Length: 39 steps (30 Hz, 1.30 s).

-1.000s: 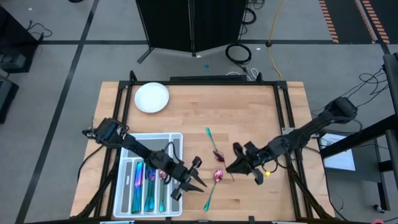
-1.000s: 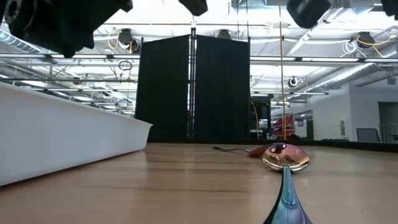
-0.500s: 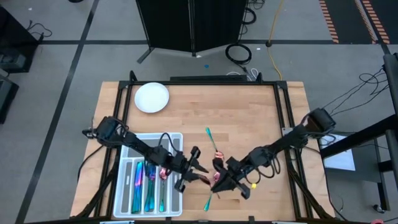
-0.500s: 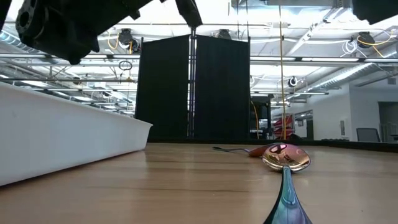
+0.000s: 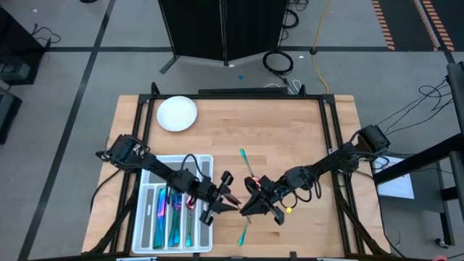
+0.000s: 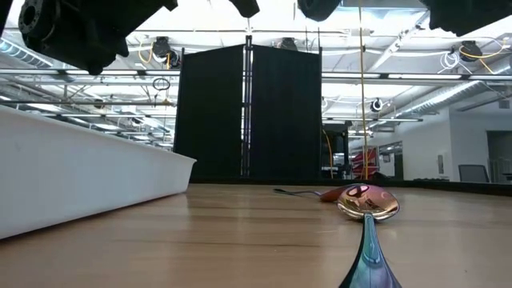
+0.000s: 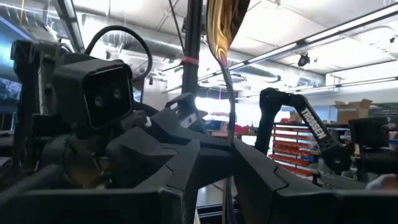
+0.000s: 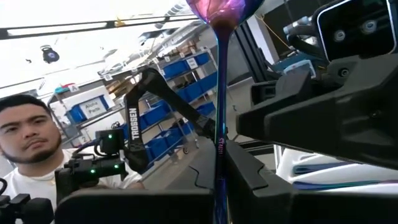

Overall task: Sort silverware
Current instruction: Put the iridescent blue spoon in the silverware tray

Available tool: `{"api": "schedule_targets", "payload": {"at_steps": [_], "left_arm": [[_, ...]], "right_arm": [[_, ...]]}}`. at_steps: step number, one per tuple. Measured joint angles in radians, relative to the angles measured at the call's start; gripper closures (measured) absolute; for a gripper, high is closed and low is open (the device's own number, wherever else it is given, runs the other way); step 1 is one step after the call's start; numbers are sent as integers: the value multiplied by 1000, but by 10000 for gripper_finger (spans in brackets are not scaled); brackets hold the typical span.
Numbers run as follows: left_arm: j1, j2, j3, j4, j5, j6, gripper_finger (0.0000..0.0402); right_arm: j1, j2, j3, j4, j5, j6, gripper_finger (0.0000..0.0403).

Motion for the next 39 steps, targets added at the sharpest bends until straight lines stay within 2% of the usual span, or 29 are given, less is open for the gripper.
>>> {"api": "schedule_targets", "payload": {"at_steps": [7, 11, 15, 20, 24, 30, 39], "left_arm": [[0, -11, 1, -1, 0, 2, 308], [0, -11, 1, 2, 2, 1, 308], [0, -11, 1, 0, 50, 5, 308], [1, -11, 7, 1, 53, 5, 312], [1, -11, 7, -1, 53, 5, 333], [2, -11, 7, -1, 51, 6, 392], [0, -11, 7, 1, 39, 0, 399]], "right_arm": [[0, 0, 0, -12, 5, 12, 402], [0, 0, 0, -49, 54, 26, 402], [-7, 0, 0, -46, 60, 26, 402], [-11, 0, 0, -41, 59, 26, 401], [-11, 0, 0, -42, 59, 26, 401], [-11, 0, 0, -42, 55, 23, 401], [-17, -1, 0, -42, 51, 44, 371]]}}
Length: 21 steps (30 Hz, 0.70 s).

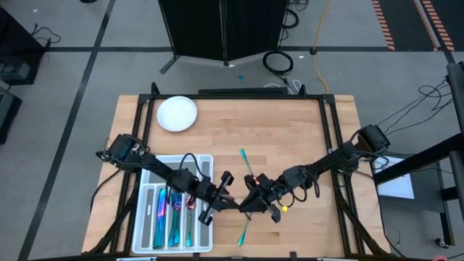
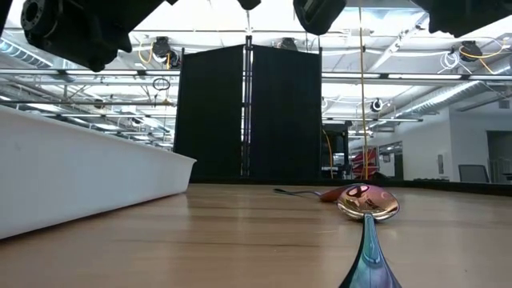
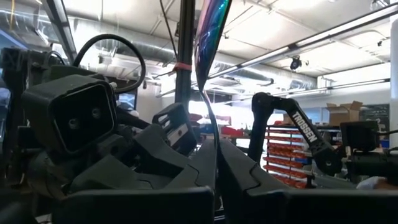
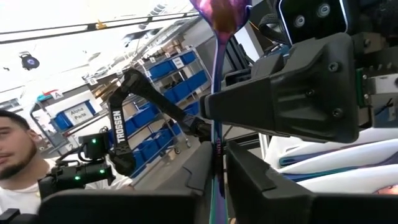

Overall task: Sort silverware
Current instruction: Put the iridescent blue spoon in the silverware tray

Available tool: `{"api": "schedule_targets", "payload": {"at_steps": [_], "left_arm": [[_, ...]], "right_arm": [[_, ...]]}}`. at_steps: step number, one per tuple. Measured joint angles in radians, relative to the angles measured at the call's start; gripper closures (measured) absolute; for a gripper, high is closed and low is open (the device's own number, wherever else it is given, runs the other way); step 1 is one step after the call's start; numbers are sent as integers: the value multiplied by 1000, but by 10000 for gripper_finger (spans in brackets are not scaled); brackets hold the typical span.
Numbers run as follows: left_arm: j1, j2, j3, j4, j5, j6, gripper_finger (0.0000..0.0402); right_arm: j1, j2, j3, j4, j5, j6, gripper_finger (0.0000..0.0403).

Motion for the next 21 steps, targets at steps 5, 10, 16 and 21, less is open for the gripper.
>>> {"api": "schedule_targets", "payload": {"at_steps": [5, 10, 16, 21], "left_arm": [[0, 0, 0, 1, -24, -23, 400], [-1, -3, 1, -6, -32, -28, 401], [-2, -86, 1, -136, -76, -27, 401], [-21, -265, 1, -467, -203, -37, 401]], "right_arm": [[-17, 0, 0, -2, -30, -23, 336], [-49, -10, 0, -27, -153, -11, 300], [-94, -107, 0, -228, -184, 27, 259], [-112, -244, 0, -393, -165, -7, 236]]}}
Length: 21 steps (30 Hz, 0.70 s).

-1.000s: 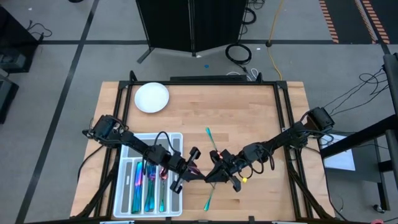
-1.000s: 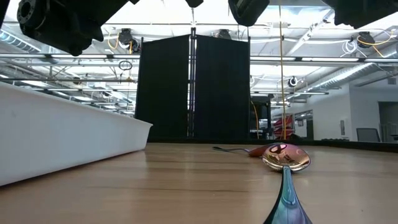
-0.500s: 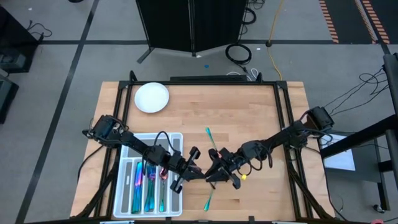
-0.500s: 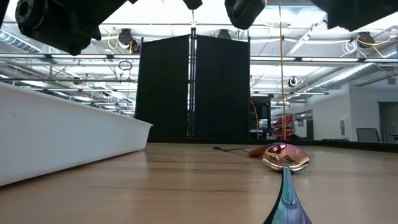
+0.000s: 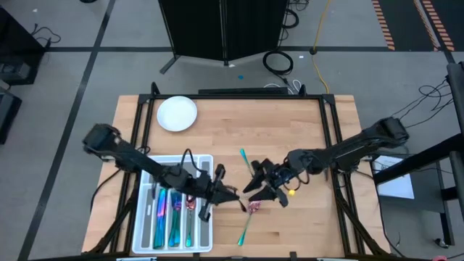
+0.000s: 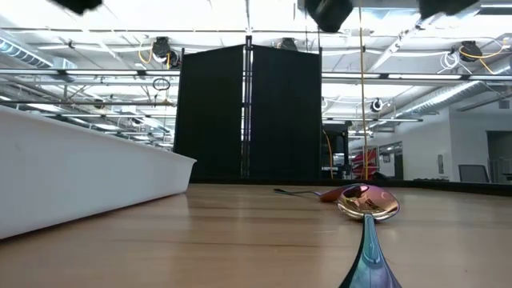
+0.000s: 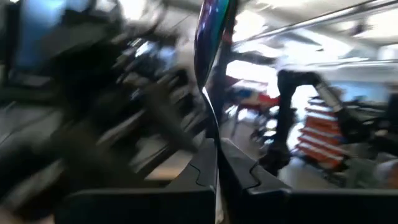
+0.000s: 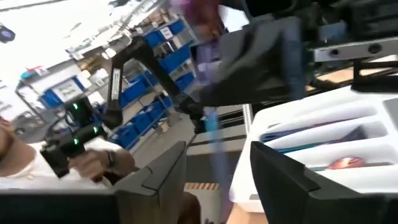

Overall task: Sort silverware
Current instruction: Put the iridescent blue spoon in the silverware tray

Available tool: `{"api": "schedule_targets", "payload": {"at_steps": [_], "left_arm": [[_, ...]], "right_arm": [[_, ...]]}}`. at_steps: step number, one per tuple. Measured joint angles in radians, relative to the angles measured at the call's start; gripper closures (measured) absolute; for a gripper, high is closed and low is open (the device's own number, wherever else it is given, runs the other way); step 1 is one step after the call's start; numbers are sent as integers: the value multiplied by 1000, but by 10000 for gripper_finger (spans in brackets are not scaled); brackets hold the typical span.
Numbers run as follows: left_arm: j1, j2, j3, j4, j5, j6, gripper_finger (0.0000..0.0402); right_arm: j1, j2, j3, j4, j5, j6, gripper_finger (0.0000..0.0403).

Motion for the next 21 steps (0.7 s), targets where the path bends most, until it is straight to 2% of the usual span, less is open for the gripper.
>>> {"api": "schedule_targets", "payload": {"at_steps": [4, 8, 11, 15, 21], "left_arm": [[-10, -139, 0, -243, -103, -112, 401], [-13, -238, 0, -392, -129, -284, 401], [-15, -286, 0, -462, -151, -448, 401], [-37, -323, 0, -565, -239, -623, 401], [-113, -332, 0, -752, -356, -859, 402]], "right_arm": [[-1, -114, 0, -178, 75, -61, 228], [5, -176, 0, -336, 223, -84, 227], [28, -176, 0, -404, 306, -74, 229], [60, -146, 0, -425, 382, -35, 229], [113, -90, 0, -418, 387, -6, 229]]}}
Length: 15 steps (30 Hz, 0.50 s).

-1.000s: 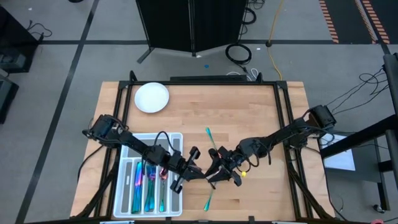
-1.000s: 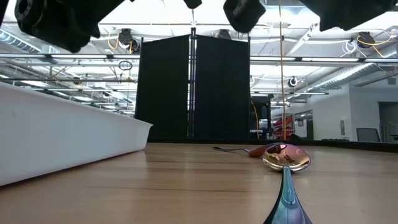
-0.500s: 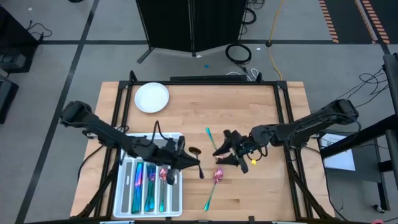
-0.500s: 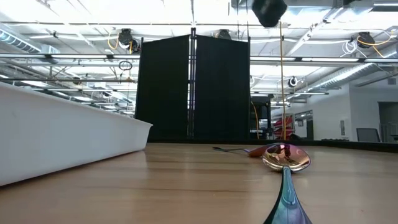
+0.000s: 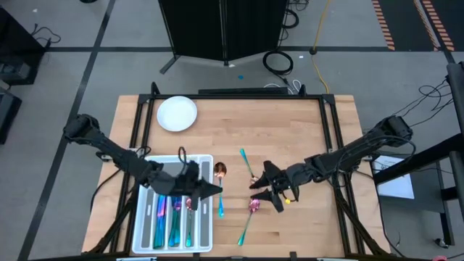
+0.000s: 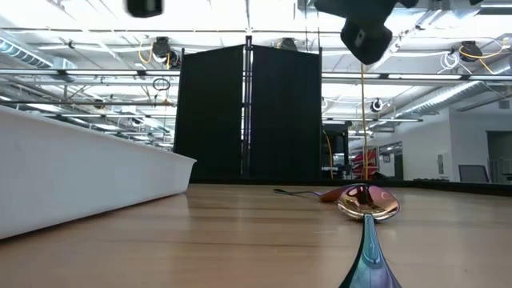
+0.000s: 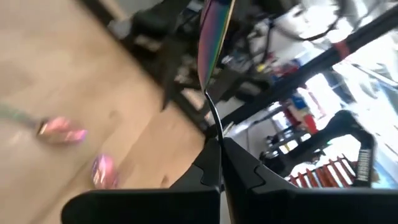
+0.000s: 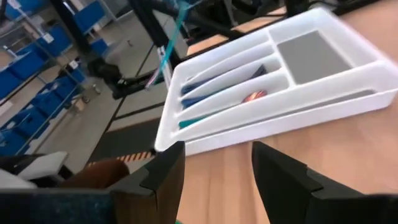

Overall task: Sort silverware
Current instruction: Put the iridescent blue spoon in the silverware tray

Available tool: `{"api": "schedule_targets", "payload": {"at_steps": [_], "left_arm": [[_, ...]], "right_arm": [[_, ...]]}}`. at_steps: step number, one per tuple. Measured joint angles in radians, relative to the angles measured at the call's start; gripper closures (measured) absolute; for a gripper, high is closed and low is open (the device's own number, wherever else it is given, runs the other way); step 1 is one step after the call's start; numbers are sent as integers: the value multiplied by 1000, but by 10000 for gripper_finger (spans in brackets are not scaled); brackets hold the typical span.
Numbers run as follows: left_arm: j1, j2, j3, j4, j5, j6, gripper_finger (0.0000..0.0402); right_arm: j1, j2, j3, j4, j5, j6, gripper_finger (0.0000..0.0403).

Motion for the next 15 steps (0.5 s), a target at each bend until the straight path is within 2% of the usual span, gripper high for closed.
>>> {"api": "schedule_targets", "payload": {"at_steps": [8, 15], "left_arm": [[-124, 0, 0, -96, -142, -210, 402], [-210, 0, 0, -323, -213, -488, 402]], "right_arm": [[47, 65, 0, 34, 55, 21, 229], [50, 100, 0, 65, 48, 17, 229]]}}
